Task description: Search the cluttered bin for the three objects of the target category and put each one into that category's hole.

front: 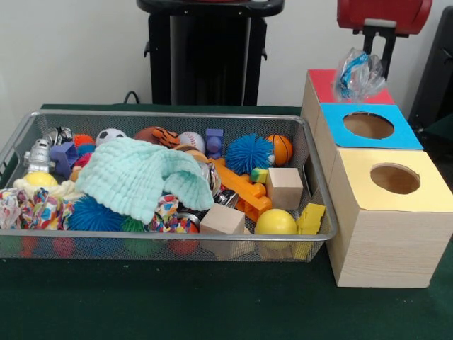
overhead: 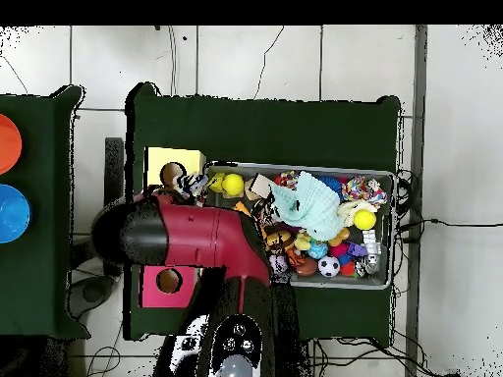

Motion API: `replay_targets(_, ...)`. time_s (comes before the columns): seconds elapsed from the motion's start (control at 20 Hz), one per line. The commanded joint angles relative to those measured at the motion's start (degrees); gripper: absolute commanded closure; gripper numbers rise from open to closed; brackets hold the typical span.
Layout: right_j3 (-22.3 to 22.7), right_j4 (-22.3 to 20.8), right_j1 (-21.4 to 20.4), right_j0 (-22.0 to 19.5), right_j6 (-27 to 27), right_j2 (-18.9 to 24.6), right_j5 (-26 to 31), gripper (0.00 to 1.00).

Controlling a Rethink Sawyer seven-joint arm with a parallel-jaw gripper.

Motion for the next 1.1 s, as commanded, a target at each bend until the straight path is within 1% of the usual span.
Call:
replay_targets(0.05,-8.6,1.6,7.3,-1.8,11.8,0.6,11.6,1.0)
replay_targets(0.1,-9.8,1.8,8.2,-2.5,10.9,1.4,15.3,1.0)
replay_targets(0.15,-10.6,1.5,8.7,-2.9,9.9,1.9,16.4,1.0)
replay_targets(0.2,-12.1,1.2,9.7,-3.6,8.5,2.7,20.4,1.0)
replay_targets(0.3,-12.8,0.9,10.9,-4.6,6.5,4.0,22.6,1.0)
replay_targets(0.4,-13.7,0.4,12.0,-5.3,5.1,4.8,26.1,1.0)
replay_targets(0.5,-13.8,-0.4,12.7,-5.4,3.9,5.0,26.1,1.0)
replay_targets(0.65,-13.0,-0.7,12.9,-5.8,3.2,5.4,25.1,1.0)
replay_targets(0.8,-12.8,-1.0,13.5,-6.3,2.6,6.0,25.3,1.0)
replay_targets(0.95,-11.9,-1.1,13.2,-5.9,2.9,6.0,23.4,1.0)
replay_targets(1.1,-9.5,-0.2,12.3,-5.0,4.4,6.2,20.5,1.0)
